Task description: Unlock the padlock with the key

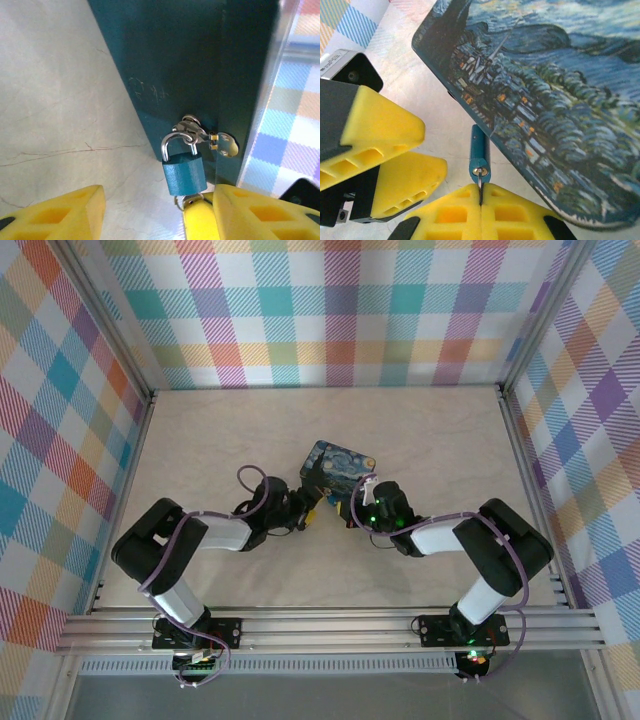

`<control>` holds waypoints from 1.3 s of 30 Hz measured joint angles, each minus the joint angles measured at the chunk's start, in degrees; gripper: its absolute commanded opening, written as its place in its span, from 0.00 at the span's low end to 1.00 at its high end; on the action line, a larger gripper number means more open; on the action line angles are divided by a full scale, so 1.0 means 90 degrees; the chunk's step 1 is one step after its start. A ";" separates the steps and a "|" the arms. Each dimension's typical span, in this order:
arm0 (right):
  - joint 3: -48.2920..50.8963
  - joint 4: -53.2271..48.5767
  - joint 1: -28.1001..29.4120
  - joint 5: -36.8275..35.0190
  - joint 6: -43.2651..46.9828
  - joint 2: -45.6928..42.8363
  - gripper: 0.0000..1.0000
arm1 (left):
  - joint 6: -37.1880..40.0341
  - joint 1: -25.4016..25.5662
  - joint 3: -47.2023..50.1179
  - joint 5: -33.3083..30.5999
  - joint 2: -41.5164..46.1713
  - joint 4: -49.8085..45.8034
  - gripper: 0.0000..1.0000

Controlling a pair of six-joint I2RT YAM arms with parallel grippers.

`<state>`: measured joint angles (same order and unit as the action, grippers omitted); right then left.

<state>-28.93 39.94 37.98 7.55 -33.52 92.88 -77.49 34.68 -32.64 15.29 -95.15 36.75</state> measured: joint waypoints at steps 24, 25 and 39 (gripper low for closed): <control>0.0000 -0.0131 0.0114 0.0005 -0.0738 0.0000 0.00 | -0.1409 0.0508 0.0265 -0.0549 -0.1207 0.2373 0.45; 0.0000 -0.0131 0.0114 0.0005 -0.0760 0.0000 0.00 | -0.1443 0.0522 0.0265 -0.0571 -0.1265 0.2463 0.44; -0.0019 -0.0245 0.0112 0.0051 -0.1236 0.0000 0.00 | -0.1608 0.0605 0.0143 -0.0614 -0.1520 0.2820 0.38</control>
<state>-29.10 37.74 38.98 8.01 -44.64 92.88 -91.96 40.12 -31.35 9.76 -108.84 62.13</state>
